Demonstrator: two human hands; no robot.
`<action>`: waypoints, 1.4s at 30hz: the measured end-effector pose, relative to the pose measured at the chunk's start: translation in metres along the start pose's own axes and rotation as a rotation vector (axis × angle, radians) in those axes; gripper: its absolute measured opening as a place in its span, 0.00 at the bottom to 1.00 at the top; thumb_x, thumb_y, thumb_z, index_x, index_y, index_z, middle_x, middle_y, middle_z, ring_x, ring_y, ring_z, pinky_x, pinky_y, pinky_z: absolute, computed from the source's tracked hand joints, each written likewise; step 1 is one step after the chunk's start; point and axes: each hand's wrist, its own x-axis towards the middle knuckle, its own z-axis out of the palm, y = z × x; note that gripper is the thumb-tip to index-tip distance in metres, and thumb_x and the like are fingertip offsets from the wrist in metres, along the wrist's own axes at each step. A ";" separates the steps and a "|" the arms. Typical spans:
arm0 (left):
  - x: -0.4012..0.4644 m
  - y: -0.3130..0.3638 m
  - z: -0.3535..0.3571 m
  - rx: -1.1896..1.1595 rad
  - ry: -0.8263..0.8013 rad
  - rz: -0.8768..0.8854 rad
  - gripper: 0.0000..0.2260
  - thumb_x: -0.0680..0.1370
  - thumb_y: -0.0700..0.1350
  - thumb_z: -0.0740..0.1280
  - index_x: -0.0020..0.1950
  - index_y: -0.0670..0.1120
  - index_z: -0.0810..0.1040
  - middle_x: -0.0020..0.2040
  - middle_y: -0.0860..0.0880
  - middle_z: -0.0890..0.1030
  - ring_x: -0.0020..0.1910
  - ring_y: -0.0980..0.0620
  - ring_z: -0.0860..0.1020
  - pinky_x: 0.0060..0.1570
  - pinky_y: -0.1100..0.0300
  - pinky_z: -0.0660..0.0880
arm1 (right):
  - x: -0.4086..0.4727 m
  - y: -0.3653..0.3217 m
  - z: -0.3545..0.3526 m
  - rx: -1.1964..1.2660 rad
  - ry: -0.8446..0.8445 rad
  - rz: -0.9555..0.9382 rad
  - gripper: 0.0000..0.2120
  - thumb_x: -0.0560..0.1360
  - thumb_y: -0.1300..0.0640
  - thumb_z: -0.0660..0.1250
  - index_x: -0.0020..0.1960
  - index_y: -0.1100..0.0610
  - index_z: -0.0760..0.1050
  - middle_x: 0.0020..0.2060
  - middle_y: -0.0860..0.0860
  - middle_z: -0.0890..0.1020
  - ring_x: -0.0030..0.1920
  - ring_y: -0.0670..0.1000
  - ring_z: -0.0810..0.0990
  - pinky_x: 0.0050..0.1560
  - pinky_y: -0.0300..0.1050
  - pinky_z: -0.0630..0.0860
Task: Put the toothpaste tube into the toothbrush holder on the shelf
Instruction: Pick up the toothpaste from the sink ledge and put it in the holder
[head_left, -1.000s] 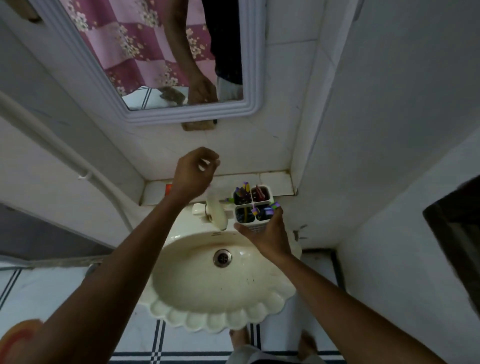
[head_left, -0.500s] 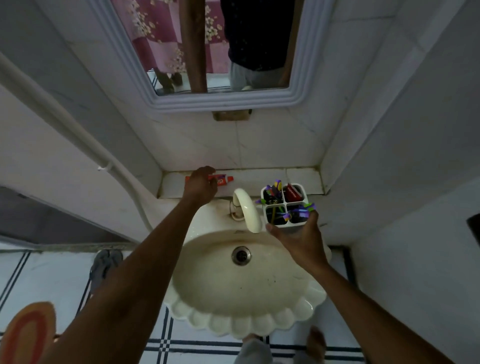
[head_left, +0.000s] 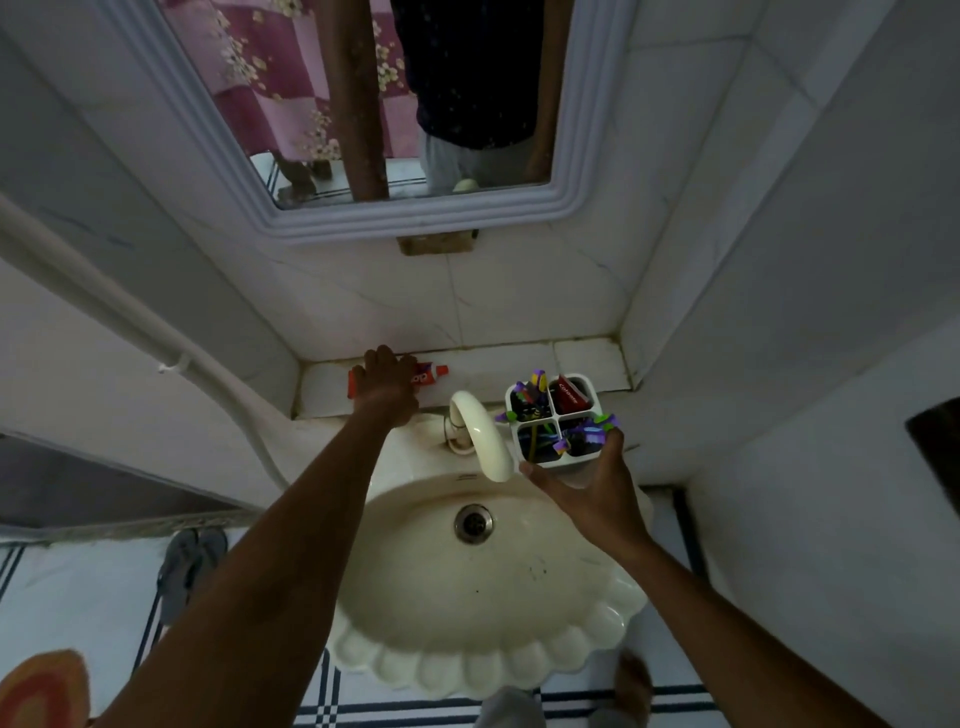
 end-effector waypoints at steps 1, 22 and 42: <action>0.000 -0.001 0.000 -0.001 0.036 0.005 0.27 0.76 0.48 0.74 0.75 0.49 0.72 0.69 0.40 0.71 0.69 0.37 0.69 0.67 0.42 0.70 | 0.000 0.001 0.000 0.002 -0.002 -0.003 0.46 0.62 0.31 0.88 0.69 0.35 0.62 0.66 0.38 0.80 0.67 0.41 0.79 0.66 0.42 0.77; -0.144 0.039 -0.166 -1.134 -0.113 0.139 0.16 0.77 0.36 0.77 0.64 0.43 0.83 0.51 0.46 0.87 0.42 0.55 0.88 0.40 0.62 0.83 | 0.003 -0.003 -0.008 -0.018 -0.023 0.003 0.51 0.58 0.24 0.85 0.72 0.38 0.64 0.65 0.41 0.81 0.65 0.49 0.83 0.66 0.55 0.84; -0.168 0.141 -0.118 -0.112 0.063 0.353 0.18 0.79 0.60 0.70 0.66 0.54 0.79 0.59 0.53 0.84 0.70 0.47 0.73 0.78 0.28 0.48 | 0.014 0.008 -0.016 -0.054 -0.072 0.000 0.57 0.54 0.18 0.82 0.73 0.40 0.64 0.66 0.45 0.82 0.64 0.51 0.85 0.62 0.58 0.87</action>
